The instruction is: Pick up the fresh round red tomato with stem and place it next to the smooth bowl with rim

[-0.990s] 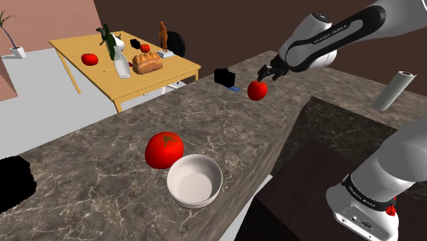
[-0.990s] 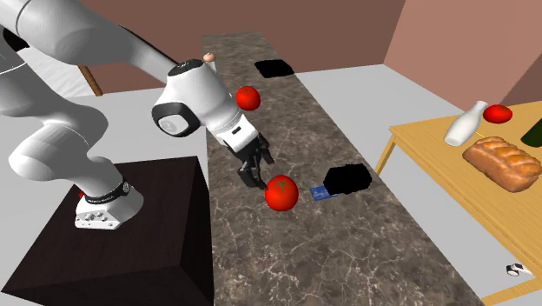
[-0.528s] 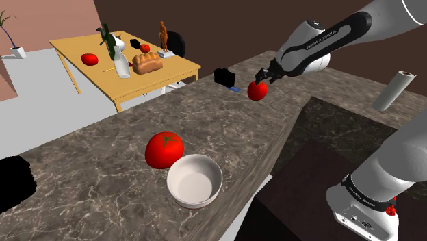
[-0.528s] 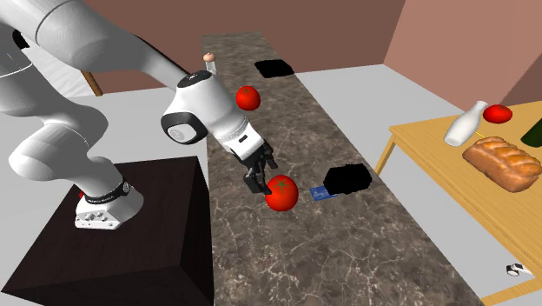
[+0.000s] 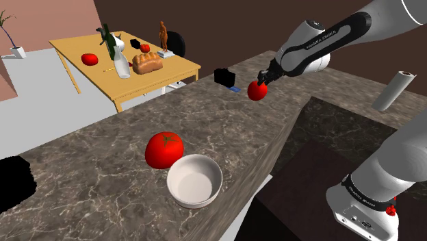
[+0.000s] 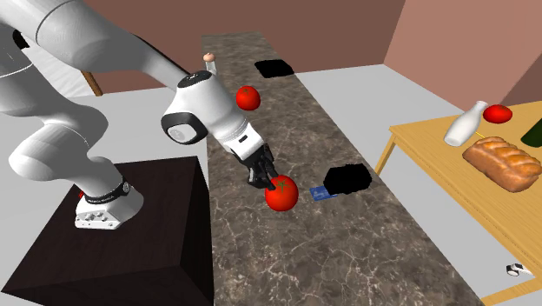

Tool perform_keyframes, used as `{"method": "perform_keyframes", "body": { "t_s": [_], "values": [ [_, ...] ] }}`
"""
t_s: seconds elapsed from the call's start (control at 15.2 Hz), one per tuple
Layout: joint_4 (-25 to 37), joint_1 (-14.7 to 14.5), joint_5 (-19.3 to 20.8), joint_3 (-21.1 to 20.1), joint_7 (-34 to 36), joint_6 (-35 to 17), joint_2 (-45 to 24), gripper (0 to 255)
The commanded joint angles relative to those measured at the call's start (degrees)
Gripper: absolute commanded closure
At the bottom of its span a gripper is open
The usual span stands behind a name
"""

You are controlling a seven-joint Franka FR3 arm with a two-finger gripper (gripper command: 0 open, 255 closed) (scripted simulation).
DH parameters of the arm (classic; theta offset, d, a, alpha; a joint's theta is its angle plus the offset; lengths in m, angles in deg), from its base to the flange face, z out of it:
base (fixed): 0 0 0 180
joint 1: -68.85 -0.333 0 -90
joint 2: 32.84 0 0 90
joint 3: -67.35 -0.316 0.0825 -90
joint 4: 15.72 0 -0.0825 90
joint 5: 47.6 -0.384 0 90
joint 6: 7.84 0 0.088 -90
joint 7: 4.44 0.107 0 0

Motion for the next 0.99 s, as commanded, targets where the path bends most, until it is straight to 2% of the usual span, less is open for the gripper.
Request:
{"method": "perform_keyframes", "body": {
  "t_s": [0.0,0.33,0.92],
  "values": [
    [0.0,0.0,0.0,0.0,0.0,0.0,0.0,255],
    [0.0,0.0,0.0,0.0,0.0,0.0,0.0,255],
    [2.7,0.3,1.0,-0.2,0.8,7.5,4.9,255]
  ]
}}
